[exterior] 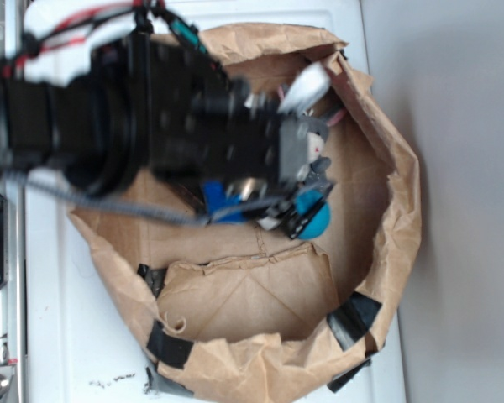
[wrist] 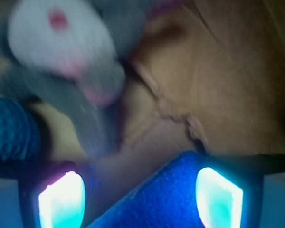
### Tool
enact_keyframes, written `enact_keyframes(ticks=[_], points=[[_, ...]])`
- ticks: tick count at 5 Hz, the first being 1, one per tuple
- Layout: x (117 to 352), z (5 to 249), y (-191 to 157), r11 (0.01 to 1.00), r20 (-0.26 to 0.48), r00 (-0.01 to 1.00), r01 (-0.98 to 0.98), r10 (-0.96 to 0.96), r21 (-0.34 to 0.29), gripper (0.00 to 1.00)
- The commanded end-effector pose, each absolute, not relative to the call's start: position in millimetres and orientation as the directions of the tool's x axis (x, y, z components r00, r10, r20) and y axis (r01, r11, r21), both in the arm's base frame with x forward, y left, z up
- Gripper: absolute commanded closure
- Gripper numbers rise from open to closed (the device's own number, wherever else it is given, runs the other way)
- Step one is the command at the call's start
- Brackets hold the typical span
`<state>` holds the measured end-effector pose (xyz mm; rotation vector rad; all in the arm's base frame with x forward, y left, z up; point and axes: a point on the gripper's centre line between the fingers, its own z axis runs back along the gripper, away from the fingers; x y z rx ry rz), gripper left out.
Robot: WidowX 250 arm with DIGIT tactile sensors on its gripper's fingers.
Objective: Grab the blue sponge.
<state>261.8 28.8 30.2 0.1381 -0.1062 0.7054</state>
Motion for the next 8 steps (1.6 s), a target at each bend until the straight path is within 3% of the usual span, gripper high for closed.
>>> enact_keyframes(ticks=[1,2,3,8], points=[[258.6,40.6,36.2,0.711,0.173,0.719,-0.694,0.674,0.114,0.0],[258.2,59.6,39.8,0.707,0.145,0.708,-0.704,0.691,0.066,0.0],[258.0,65.7,38.3,0.698,0.13,0.699,-0.713,0.703,0.06,0.0],[247.5,24.7,10.7,0.73,0.178,0.749,-0.662,0.638,0.172,0.0]])
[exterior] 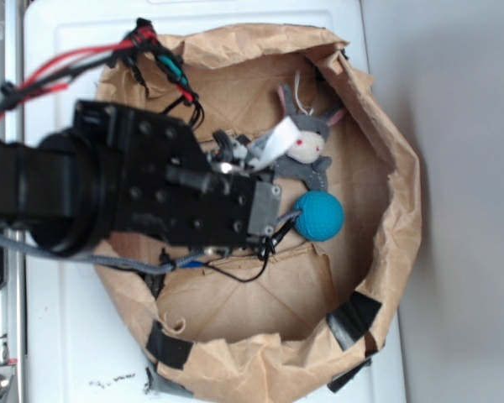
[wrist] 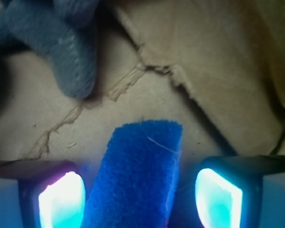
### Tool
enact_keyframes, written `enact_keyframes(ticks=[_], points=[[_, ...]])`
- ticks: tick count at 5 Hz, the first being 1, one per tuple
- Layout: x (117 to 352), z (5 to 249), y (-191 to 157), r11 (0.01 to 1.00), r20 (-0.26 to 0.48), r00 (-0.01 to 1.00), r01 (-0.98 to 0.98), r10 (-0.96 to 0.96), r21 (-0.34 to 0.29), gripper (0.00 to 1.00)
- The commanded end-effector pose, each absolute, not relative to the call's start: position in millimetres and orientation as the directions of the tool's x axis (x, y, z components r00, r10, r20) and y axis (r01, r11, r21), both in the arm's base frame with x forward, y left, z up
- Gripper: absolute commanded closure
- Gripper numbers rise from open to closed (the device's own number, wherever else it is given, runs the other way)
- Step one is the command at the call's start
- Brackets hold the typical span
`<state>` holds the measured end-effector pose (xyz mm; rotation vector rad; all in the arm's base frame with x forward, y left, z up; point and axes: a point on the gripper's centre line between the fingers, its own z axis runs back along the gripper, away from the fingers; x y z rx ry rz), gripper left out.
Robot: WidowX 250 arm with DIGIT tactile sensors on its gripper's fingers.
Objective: Grab the blue sponge.
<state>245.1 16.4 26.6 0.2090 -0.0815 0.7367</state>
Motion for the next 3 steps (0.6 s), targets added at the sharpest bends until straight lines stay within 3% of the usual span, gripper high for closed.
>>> enact_keyframes(ticks=[1,2,3], points=[[248.6,29.4,13.5,0.711,0.185,0.726,-0.687,0.662,0.153,1.0],[250.4,34.6,19.0,0.687,0.228,0.698,-0.713,0.678,0.139,1.0],[254.0,46.1,21.1,0.691,0.22,0.697,-0.714,0.683,0.116,1.0]])
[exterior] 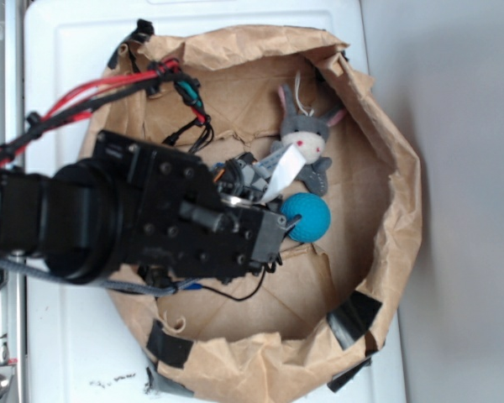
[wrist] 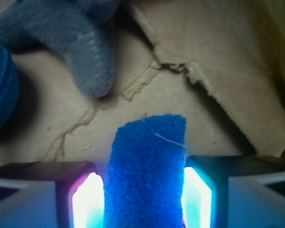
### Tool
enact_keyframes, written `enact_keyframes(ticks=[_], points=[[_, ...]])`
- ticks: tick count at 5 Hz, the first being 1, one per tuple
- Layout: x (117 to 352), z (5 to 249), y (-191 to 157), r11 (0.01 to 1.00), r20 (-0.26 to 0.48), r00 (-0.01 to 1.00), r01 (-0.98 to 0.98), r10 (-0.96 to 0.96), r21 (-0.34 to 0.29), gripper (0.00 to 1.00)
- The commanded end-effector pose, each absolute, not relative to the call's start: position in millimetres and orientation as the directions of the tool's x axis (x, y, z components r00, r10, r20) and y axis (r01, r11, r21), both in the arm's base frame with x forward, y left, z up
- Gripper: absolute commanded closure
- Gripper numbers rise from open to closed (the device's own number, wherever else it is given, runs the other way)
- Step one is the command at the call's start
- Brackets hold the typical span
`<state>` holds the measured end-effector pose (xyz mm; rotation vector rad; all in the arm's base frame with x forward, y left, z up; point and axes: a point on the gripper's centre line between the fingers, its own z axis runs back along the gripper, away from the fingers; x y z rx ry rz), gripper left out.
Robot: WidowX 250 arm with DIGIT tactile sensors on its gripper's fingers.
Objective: Grab the blue sponge.
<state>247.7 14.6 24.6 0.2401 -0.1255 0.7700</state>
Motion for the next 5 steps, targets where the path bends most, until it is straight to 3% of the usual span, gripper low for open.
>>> enact_keyframes(ticks=[1,2,3,4,5], points=[[257.8,70.7,20.7,0.699,0.205,0.694,-0.713,0.69,0.062,1.0],[262.2,116.1,18.4,0.728,0.172,0.713,-0.684,0.679,-0.038,1.0],[263.6,149.5,19.9,0.744,0.126,0.734,-0.664,0.667,-0.069,1.0],[257.4,163.9,29.0,0.77,0.122,0.76,-0.631,0.638,-0.096,1.0],[243.9,178.7,25.9,0.8,0.239,0.768,-0.595,0.594,-0.079,1.0]])
